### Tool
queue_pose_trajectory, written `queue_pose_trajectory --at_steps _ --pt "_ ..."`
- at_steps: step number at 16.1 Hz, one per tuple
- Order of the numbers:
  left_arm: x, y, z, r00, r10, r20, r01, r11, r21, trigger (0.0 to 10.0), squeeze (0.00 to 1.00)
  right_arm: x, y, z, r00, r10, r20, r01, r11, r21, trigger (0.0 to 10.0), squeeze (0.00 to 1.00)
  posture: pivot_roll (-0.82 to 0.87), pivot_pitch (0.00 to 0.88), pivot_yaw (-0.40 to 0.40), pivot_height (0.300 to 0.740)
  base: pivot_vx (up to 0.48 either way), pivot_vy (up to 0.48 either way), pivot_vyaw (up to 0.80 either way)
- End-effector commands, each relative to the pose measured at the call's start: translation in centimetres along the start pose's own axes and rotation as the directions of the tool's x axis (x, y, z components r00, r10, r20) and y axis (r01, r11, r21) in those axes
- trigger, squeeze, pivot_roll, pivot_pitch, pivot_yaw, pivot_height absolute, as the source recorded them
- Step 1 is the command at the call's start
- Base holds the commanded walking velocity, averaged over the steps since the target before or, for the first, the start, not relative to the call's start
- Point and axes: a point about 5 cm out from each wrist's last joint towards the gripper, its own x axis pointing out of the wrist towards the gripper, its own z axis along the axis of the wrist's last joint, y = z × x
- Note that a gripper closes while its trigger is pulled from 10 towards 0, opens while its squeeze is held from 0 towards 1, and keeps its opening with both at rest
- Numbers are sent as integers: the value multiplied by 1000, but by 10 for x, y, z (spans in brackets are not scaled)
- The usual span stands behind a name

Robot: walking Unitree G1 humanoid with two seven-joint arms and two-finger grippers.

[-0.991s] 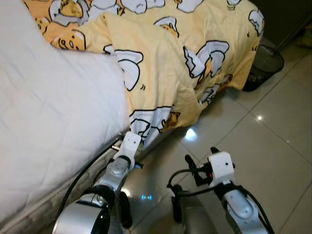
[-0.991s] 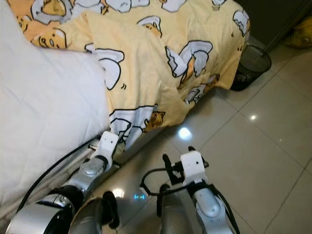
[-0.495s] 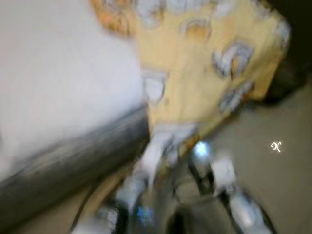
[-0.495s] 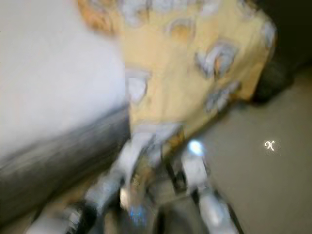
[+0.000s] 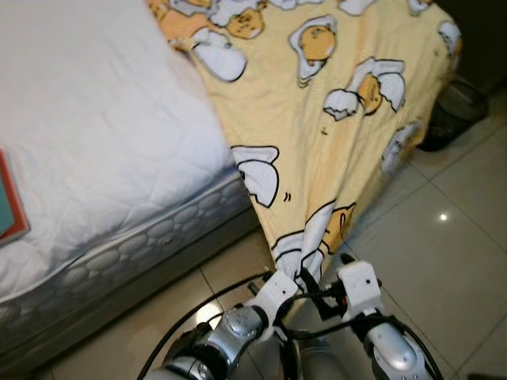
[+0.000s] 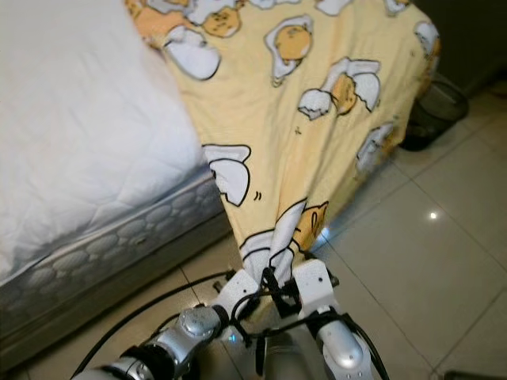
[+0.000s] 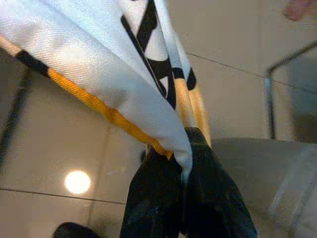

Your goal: Clean up the room

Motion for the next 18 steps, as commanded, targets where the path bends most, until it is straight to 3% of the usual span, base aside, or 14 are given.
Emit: queue_pose_trajectory --at_steps 1,2,5,8,9,10,12,14,16,17,18 --pt "2 -46 -28 986 -144 -88 133 984 -115 10000 0 -4 0 -7 999 4 -36 -4 1000 1 10000 0 -340 271 -21 740 0 0 0" --pt "2 -59 -33 975 -201 -91 183 968 -175 10000 0 -5 1 -8 999 12 -41 -12 1000 1 10000 0 -341 272 -21 740 0 0 0" --pt "2 -70 -36 961 -260 -91 234 945 -230 10000 0 -8 2 -9 998 26 -52 -26 1000 2 10000 0 -341 279 -27 740 0 0 0" --pt "2 -90 -35 922 -382 -62 344 882 -322 10000 0 -11 2 -11 997 50 -66 -50 999 1 10000 0 -344 288 -34 740 0 0 0" --pt "5 -88 -28 935 -353 -44 327 901 -287 10000 0 -11 2 -11 997 50 -67 -50 999 0 10000 0 -342 288 -35 740 0 0 0" --pt "7 -81 -21 954 -299 -14 288 930 -229 10000 1000 -11 1 -10 997 47 -63 -47 999 0 10000 0 -341 288 -36 740 0 0 0" --pt "6 -74 -19 959 -284 -24 279 951 -131 10000 1000 -9 0 -8 997 43 -57 -43 999 1 10000 0 -337 286 -35 740 0 0 0" --pt "5 -71 -18 945 -328 -16 324 938 -125 10000 1000 -7 -1 -8 997 44 -58 -44 999 3 10000 0 -334 283 -32 740 0 0 0" --pt "3 -58 -13 935 -354 -6 352 931 -99 10000 1000 -2 -1 -9 997 46 -61 -46 999 4 10000 0 -326 259 -22 740 0 0 0" --pt "-1 -19 7 958 -272 86 279 956 -88 10000 1000 6 -2 -5 999 36 -40 -36 999 5 10000 0 -308 227 -9 740 0 0 0" --pt "-4 -4 13 966 -235 111 242 969 -58 10000 1000 10 -4 -2 999 29 -27 -28 1000 6 10000 0 -298 207 0 740 0 0 0"
